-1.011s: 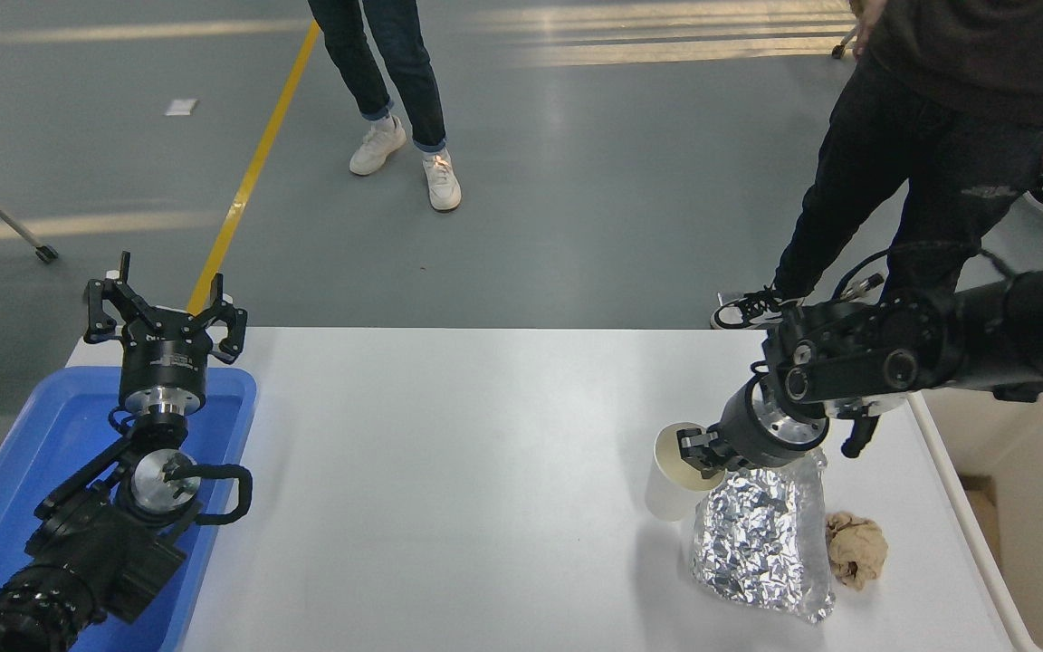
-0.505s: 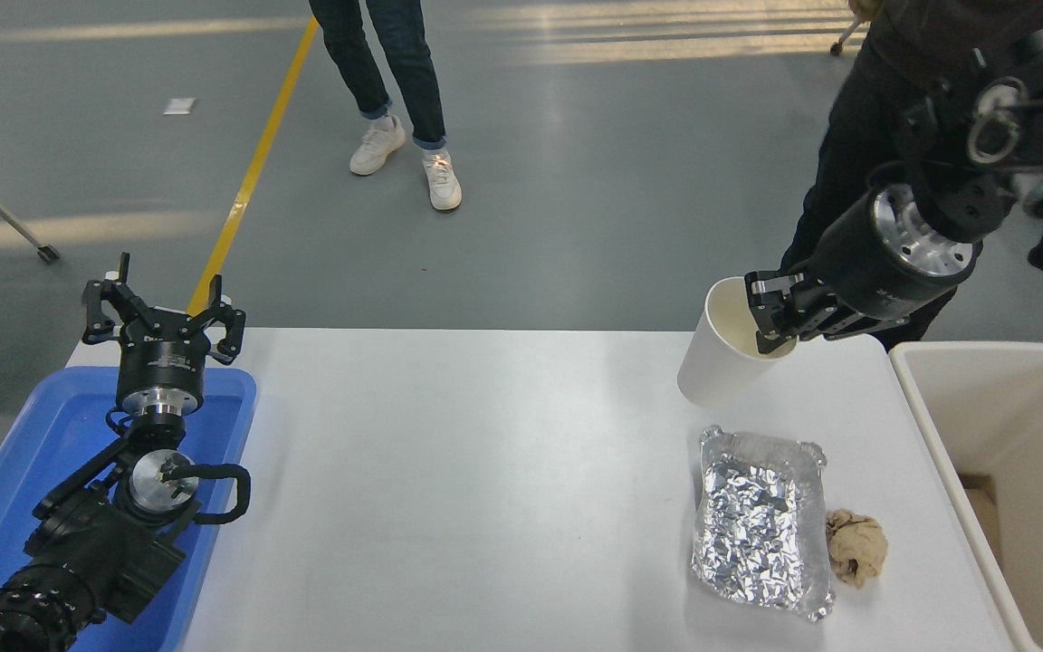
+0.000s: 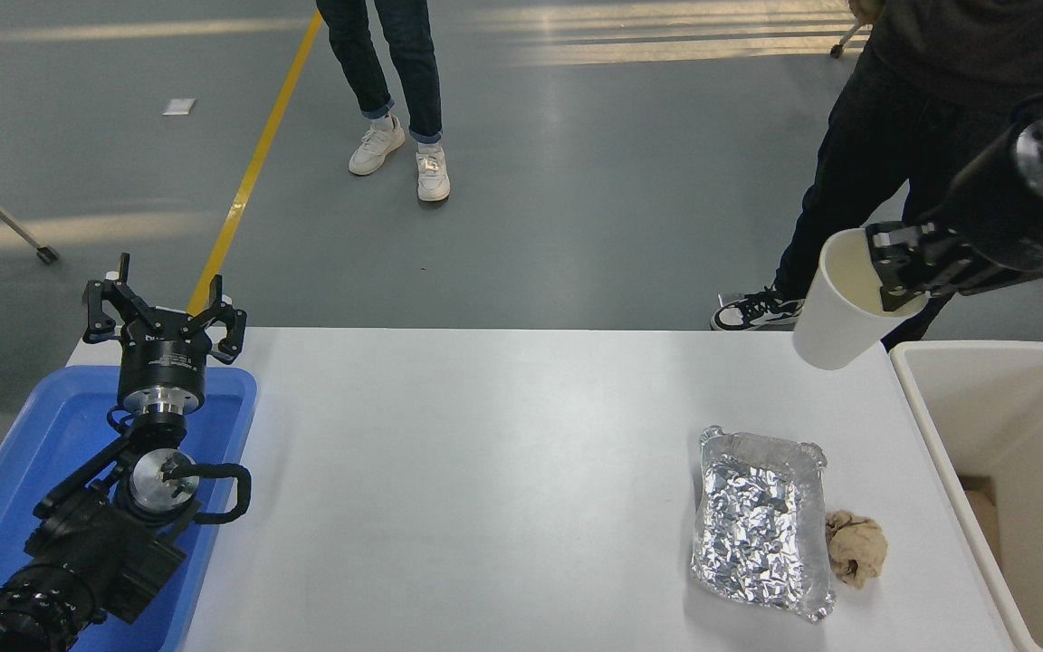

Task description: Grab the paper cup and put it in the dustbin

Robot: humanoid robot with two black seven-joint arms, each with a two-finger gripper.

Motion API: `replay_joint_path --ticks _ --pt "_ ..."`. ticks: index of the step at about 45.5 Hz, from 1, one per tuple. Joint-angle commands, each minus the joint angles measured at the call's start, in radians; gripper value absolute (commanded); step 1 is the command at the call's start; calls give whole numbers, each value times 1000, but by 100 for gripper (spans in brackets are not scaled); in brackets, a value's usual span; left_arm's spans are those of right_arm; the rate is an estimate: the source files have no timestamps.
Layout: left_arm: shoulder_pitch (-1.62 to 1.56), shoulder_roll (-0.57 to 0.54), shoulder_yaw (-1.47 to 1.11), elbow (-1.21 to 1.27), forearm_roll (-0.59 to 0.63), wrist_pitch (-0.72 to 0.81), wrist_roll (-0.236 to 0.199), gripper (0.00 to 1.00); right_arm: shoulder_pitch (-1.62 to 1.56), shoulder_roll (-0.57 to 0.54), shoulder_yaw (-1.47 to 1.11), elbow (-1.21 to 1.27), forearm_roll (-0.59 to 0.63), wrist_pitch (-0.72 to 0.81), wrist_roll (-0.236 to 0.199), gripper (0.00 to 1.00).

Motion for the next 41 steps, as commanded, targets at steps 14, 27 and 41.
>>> replay_joint_path --ticks 14,27,41 --pt "0 0 0 0 0 1 0 99 -905 -335 194 -713 -175 -375 92 0" --pt "0 0 0 0 0 1 -2 99 -1389 -195 588 -891 101 -474 -8 0" --pt "0 0 0 0 0 1 0 99 -1588 34 650 -1120 341 -485 -9 0"
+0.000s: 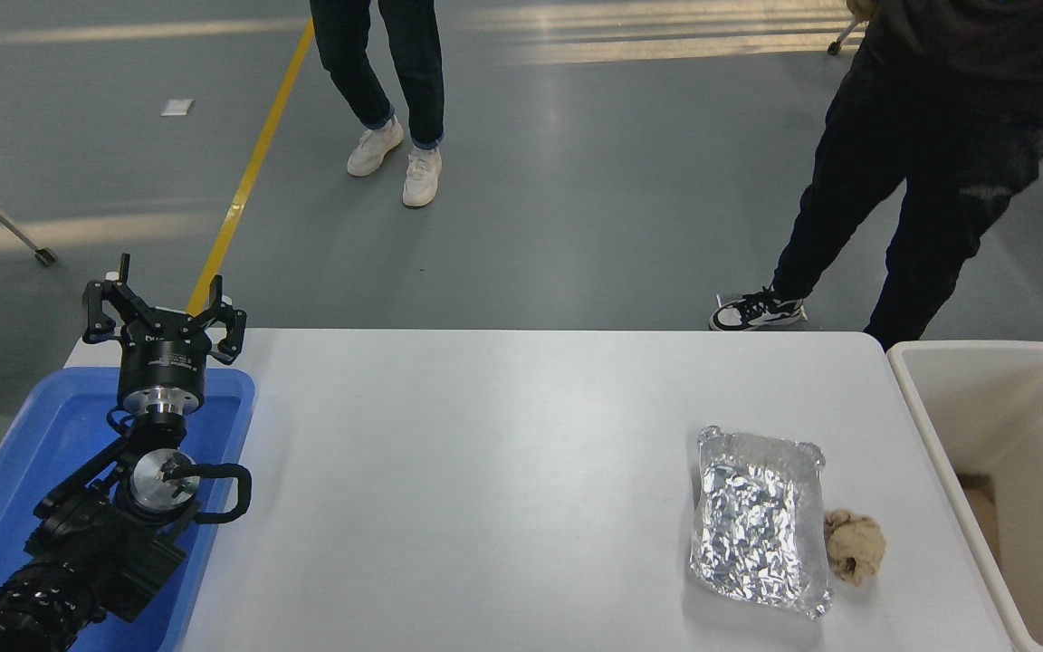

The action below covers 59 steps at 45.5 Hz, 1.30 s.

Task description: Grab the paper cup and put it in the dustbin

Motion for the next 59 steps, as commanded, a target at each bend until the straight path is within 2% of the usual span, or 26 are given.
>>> replay_joint_path --ticks 1,7,17,18,19,20,21,22,27,36,40,44,50,54,59 --pt "0 0 0 0 0 0 0 99 -215 175 102 -184 162 -29 -12 0" --pt "0 0 0 0 0 0 -1 99 -303 247 154 -272 167 -29 -12 0" --pt "0 0 0 0 0 0 0 99 -306 270 196 -281 168 -29 -11 0" --pt "0 0 0 0 0 0 0 99 -303 272 196 -281 167 -29 -9 8" --pt "0 0 0 0 0 0 0 99 -301 270 196 -279 168 -29 -9 23" --pt "0 0 0 0 0 0 0 99 -300 270 197 -278 168 -27 -8 43" --pt "0 0 0 0 0 0 0 99 -297 270 196 -278 168 -27 -6 71" --pt "0 0 0 0 0 0 -1 99 -291 270 197 -278 168 -27 -6 88" --pt "0 0 0 0 0 -1 0 99 -255 267 203 -256 170 -19 -5 98" --pt "-2 0 2 0 2 -2 0 99 -177 212 142 -195 95 -12 -3 99" --pt "-2 0 2 0 2 -2 0 99 -61 134 81 -63 27 -15 -3 99" --pt "-2 0 2 0 2 -2 0 99 143 13 32 150 -74 -15 -3 99" --pt "-2 0 2 0 2 -2 0 99 447 -99 1 424 -275 -7 -3 100" --pt "0 0 2 0 2 -2 0 99 642 -115 -71 575 -390 42 -5 100" --pt "0 0 2 0 2 -2 0 99 858 -81 -139 747 -398 195 -3 100"
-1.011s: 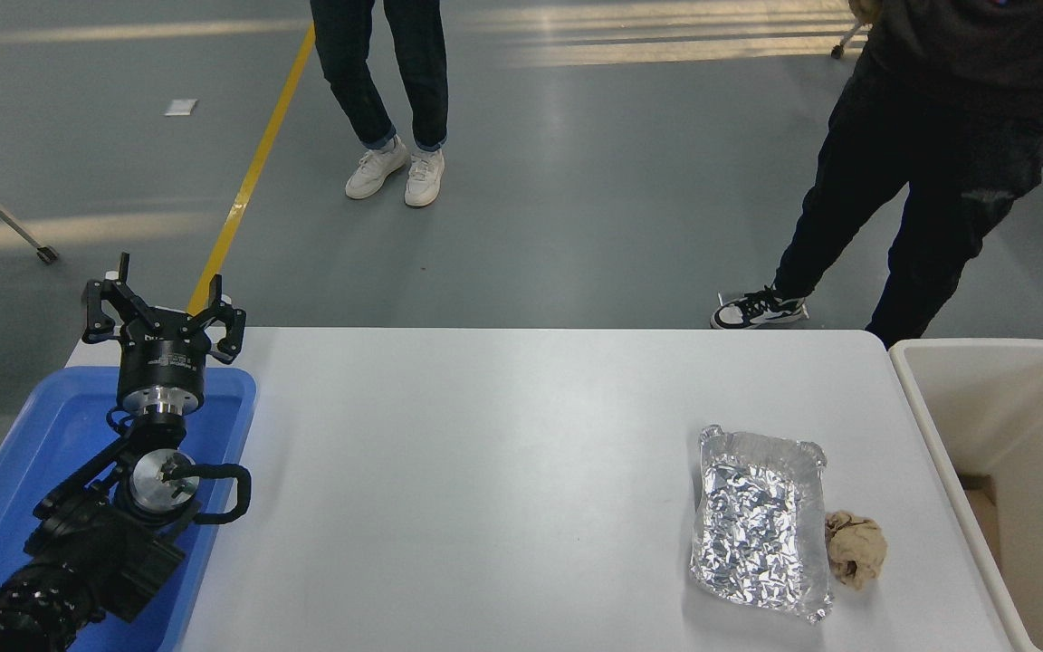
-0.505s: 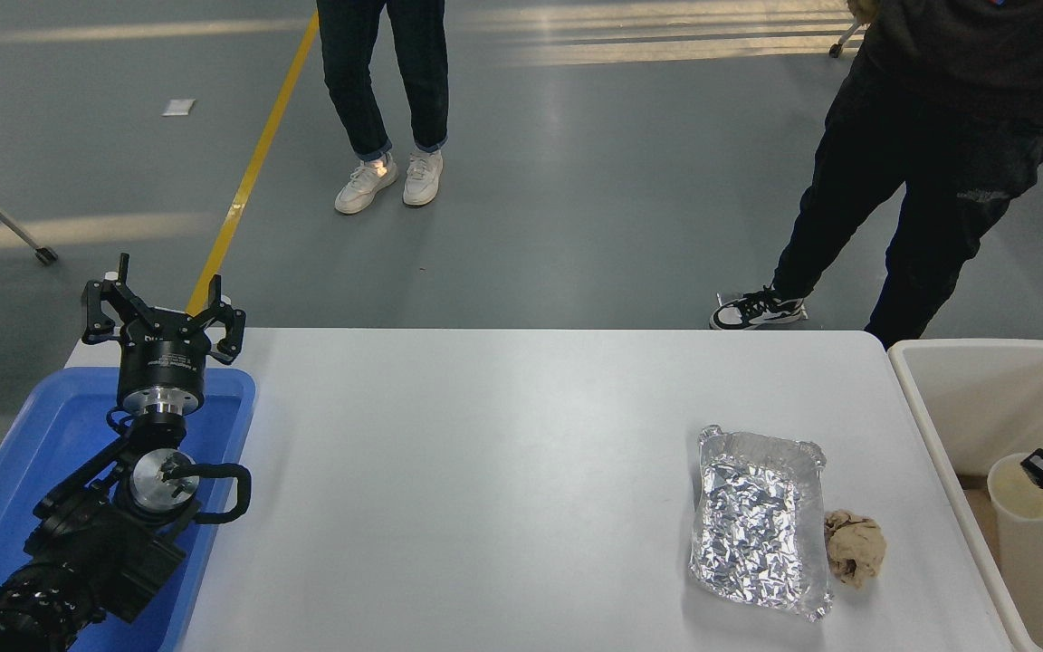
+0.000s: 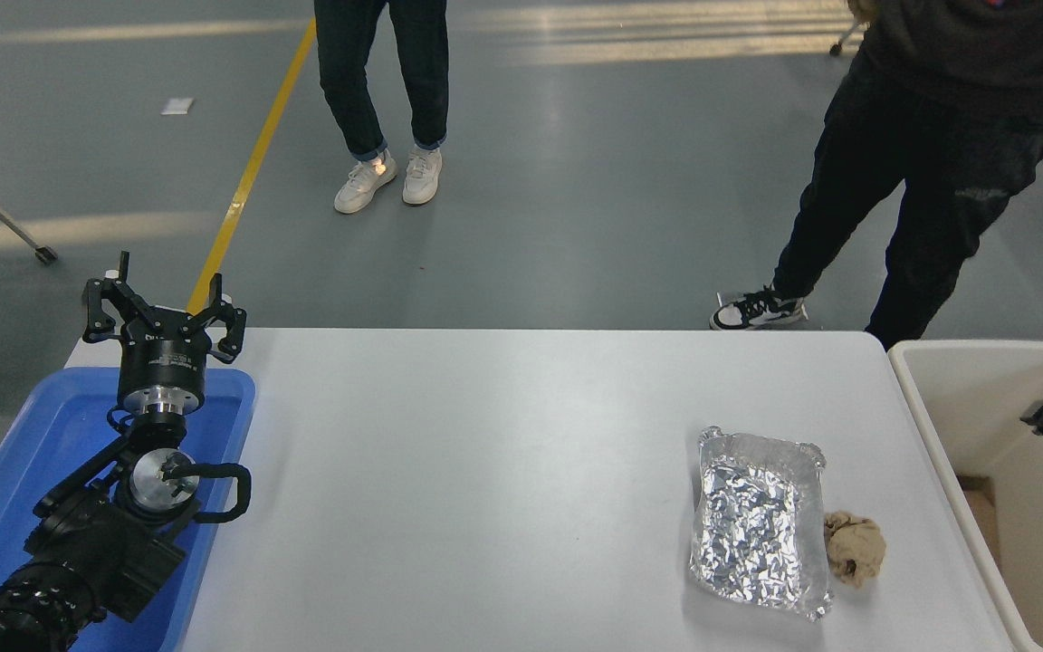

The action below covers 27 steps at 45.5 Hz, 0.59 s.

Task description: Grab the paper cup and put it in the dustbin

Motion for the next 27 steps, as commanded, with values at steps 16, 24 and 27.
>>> replay_joint_path --ticks 16,24,27 --pt "1 0 0 0 -1 0 0 99 778 153 -133 704 131 543 0 100" --pt "1 0 0 0 -1 2 0 99 907 228 -144 774 240 600 -1 100" --pt "1 0 0 0 -1 2 0 99 959 234 -162 830 244 600 -1 100"
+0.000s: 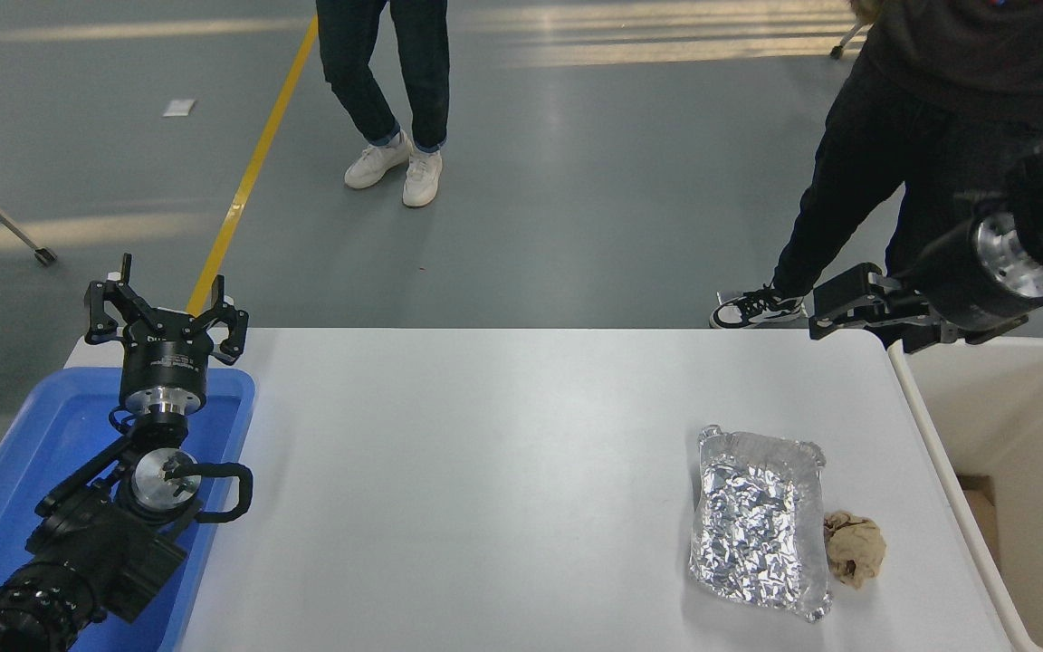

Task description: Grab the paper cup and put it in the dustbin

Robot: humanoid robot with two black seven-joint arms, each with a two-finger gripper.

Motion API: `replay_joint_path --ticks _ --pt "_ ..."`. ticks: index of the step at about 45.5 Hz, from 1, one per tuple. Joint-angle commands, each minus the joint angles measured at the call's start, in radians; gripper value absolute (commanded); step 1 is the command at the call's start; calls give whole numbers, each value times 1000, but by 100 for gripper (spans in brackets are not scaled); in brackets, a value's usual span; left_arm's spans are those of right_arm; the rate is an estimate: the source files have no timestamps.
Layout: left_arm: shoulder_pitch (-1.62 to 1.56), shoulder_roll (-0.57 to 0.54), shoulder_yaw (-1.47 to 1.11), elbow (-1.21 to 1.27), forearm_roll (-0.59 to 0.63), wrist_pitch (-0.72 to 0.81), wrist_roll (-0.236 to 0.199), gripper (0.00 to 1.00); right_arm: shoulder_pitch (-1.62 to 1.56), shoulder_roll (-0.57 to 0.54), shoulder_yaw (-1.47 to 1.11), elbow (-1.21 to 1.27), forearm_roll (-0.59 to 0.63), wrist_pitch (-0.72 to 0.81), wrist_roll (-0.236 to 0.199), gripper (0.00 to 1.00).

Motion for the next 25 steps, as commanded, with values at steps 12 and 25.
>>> replay_joint_path --ticks 12,25 --pt "0 0 0 0 0 1 -1 99 275 118 -110 214 123 100 -1 100" --pt "0 0 -2 0 0 1 -1 99 278 116 -127 214 120 100 1 100"
